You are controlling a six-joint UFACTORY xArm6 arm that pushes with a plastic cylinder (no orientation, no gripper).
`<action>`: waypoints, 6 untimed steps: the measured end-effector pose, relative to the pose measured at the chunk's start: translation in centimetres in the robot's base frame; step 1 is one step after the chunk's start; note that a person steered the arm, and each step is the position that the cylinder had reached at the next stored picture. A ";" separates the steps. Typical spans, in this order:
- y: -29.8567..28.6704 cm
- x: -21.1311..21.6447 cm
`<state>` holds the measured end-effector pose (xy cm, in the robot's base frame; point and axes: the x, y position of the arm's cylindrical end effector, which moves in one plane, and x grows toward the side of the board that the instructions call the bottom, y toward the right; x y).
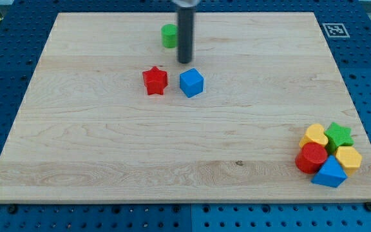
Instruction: Push the blue cube horizontally left to the yellow heart
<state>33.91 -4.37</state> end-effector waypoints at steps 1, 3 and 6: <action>-3.2 1.4; 2.7 4.8; 8.8 10.4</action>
